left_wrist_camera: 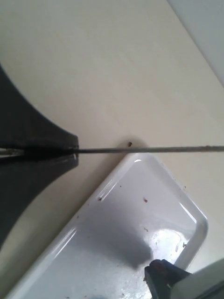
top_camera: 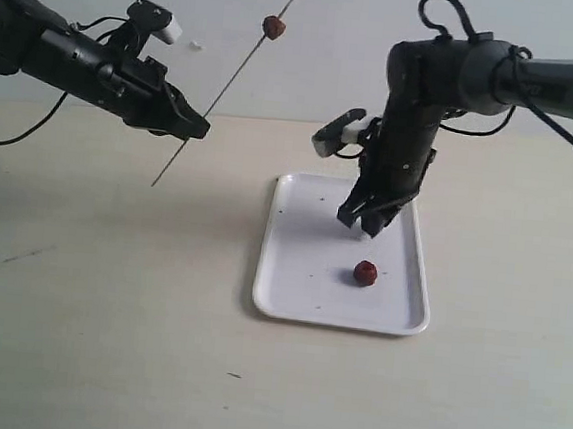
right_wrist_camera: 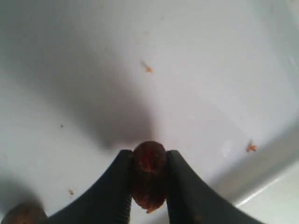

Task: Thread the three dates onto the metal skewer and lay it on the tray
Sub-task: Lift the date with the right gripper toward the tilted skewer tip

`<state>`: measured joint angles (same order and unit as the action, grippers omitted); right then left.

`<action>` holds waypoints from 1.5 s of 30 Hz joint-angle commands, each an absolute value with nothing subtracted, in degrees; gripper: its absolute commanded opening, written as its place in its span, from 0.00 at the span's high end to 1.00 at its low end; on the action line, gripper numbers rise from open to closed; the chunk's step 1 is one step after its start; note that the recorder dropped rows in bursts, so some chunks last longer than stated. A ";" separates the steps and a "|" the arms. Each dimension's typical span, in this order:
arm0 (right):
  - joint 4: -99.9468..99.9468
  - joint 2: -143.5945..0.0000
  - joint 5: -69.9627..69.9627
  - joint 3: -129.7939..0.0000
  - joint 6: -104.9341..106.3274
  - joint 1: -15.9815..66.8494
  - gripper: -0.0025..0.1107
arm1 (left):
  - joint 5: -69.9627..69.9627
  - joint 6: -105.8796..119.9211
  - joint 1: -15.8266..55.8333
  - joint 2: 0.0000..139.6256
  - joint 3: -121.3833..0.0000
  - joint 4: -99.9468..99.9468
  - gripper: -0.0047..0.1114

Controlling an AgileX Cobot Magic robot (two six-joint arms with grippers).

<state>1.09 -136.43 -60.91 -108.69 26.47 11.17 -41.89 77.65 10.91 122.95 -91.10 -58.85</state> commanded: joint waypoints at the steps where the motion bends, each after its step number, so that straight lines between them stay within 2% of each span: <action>1: 13.39 -134.75 -60.29 -109.22 23.74 5.28 0.76 | -41.76 78.09 11.69 122.67 -91.30 -59.52 0.96; 9: 37.91 -134.49 -60.28 -109.22 24.10 -2.20 0.76 | -42.71 76.88 14.42 122.67 -91.30 -57.50 0.96; 14: 46.54 -134.59 -56.50 -109.22 24.28 -4.27 0.76 | -41.15 66.80 14.89 122.67 -91.30 -56.58 0.96; 19: 52.46 -134.59 -50.94 -109.22 24.28 -4.98 0.76 | -45.34 54.98 14.89 122.67 -91.30 -52.28 0.96; 25: 60.17 -134.59 -46.08 -109.22 24.28 -4.98 0.76 | -54.97 51.31 16.65 122.77 -90.85 -52.41 0.96; 32: 70.71 -134.59 -45.63 -109.22 27.19 -4.98 0.76 | -54.57 51.16 19.82 125.40 -90.13 -51.91 0.96; 45: 73.62 -134.59 -44.21 -109.22 27.85 -5.11 0.76 | -48.72 52.67 20.23 127.68 -90.13 -53.25 0.96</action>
<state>73.18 -134.98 -44.55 -108.77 26.81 -4.79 -49.00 51.93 19.90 128.03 -90.15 -51.80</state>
